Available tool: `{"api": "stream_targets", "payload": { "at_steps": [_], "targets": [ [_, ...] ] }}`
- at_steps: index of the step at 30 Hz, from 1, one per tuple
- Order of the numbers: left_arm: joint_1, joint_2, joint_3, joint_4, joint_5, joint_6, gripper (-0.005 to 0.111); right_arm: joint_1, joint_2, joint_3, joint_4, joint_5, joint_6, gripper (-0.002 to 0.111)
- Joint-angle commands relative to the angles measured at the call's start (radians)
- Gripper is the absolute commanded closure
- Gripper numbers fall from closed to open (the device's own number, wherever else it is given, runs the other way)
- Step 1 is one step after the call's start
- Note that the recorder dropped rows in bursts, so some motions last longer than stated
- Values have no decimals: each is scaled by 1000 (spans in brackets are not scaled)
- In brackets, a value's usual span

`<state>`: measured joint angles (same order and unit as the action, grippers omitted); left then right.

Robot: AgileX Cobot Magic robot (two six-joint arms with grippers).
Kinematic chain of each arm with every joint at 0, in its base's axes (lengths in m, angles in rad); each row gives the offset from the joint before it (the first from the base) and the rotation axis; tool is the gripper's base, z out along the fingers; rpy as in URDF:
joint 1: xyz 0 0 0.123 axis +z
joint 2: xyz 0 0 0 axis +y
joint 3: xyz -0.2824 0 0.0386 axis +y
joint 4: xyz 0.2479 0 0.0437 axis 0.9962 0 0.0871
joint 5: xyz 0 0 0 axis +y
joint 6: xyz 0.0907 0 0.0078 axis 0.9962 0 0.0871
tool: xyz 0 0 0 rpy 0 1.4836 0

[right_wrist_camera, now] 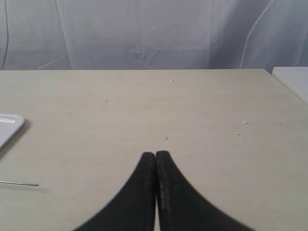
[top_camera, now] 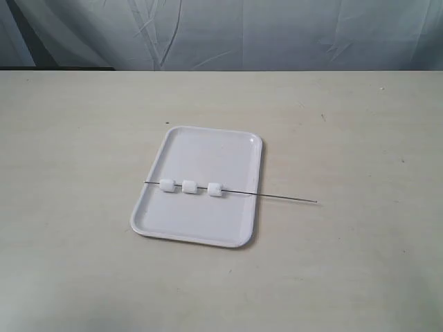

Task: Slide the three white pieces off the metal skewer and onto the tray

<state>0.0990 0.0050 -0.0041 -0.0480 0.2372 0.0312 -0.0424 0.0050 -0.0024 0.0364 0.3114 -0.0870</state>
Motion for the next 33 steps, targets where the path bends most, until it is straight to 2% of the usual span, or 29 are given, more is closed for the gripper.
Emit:
{"api": "stream_targets", "payload": {
  "at_steps": [1,15,19,27,33],
  "targets": [
    [2,-5,4,0,-5,-1,107,3,-5,2,-5,-8,0,109],
    [2,-5,4,0,-5,-1,107,3,-5,2,-23,-59,0,109],
    [2,-5,4,0,-5,-1,107,3,-5,2,3,-239,0,109],
    [2,-5,4,0,-5,-1,107,3,-5,2,107,-795,10,109],
    [2,-5,4,0,-5,-1,107,3,-5,2,101,-1047,26,109]
  ]
}}
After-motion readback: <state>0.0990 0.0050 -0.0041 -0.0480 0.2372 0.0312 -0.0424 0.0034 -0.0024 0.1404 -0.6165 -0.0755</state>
